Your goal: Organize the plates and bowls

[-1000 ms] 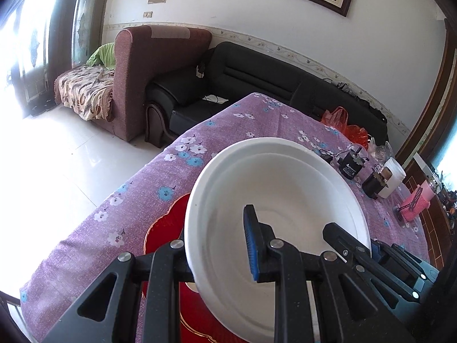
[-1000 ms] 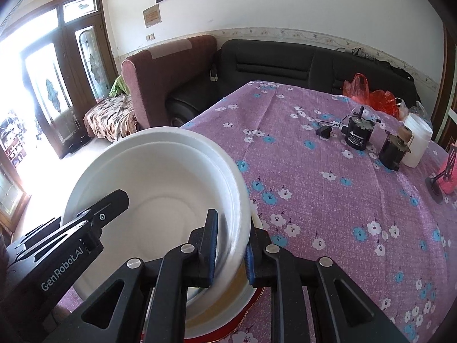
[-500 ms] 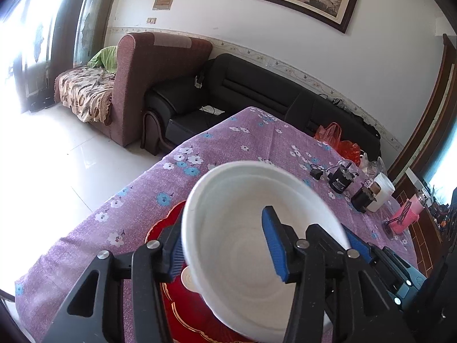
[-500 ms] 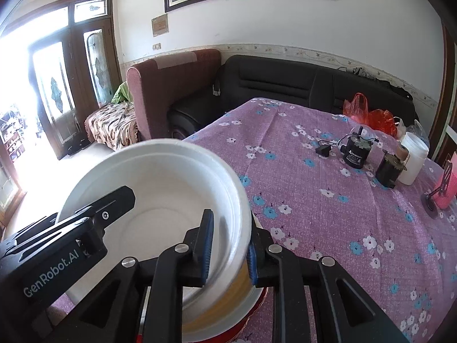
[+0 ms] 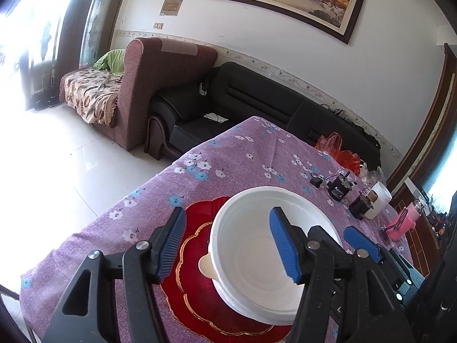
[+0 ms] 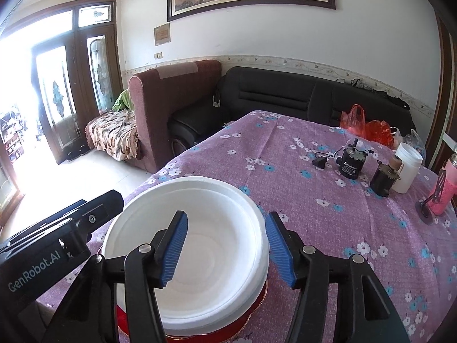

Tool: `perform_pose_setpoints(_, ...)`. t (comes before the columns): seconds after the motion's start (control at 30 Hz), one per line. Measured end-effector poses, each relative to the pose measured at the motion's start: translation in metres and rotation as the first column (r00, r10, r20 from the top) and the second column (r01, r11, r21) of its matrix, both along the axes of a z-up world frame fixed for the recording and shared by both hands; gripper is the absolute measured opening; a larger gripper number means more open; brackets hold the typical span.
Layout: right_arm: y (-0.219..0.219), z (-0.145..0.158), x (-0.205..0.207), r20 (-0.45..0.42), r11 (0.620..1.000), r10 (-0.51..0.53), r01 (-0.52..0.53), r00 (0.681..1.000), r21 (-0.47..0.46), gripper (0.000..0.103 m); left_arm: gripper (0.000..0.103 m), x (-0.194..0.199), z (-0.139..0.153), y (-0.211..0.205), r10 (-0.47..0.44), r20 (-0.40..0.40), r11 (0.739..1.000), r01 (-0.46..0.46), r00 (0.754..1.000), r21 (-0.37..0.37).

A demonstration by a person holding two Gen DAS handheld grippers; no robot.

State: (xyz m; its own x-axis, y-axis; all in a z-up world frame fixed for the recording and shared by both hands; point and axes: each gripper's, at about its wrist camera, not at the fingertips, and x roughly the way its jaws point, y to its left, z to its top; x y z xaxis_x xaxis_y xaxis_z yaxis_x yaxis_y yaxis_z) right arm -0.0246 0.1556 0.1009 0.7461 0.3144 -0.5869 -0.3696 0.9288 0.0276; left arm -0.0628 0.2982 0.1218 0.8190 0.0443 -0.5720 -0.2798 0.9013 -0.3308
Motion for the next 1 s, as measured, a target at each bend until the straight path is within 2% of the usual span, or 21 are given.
perform_pose_setpoints(0.23,-0.006,0.003,-0.014,0.012,1.000,-0.003,0.003,1.000,0.000,0.068,0.076,-0.013,0.002,-0.001,0.027,0.009,0.999,-0.027,1.000,0.018)
perform_pose_setpoints(0.4,-0.013,0.007,-0.026,0.020,1.000,-0.012,0.012,1.000,0.004,0.073,0.086,-0.030,0.008,-0.004,0.084,0.037,0.993,-0.087,0.996,0.080)
perform_pose_setpoints(0.6,-0.023,0.008,-0.044,0.025,1.000,-0.023,0.023,0.999,0.006,0.077,0.098,-0.057,0.020,-0.011,0.157,0.108,0.973,-0.173,0.982,0.155)
perform_pose_setpoints(0.8,-0.036,0.008,-0.063,0.030,0.999,-0.038,0.037,0.999,0.011,0.079,0.101,-0.083,0.032,-0.027,0.182,0.179,0.944,-0.223,0.967,0.243)
perform_pose_setpoints(1.0,-0.054,0.007,-0.080,0.026,0.998,-0.062,0.061,0.998,0.034,0.081,0.103,-0.102,0.037,-0.052,0.145,0.226,0.932,-0.209,0.963,0.297)
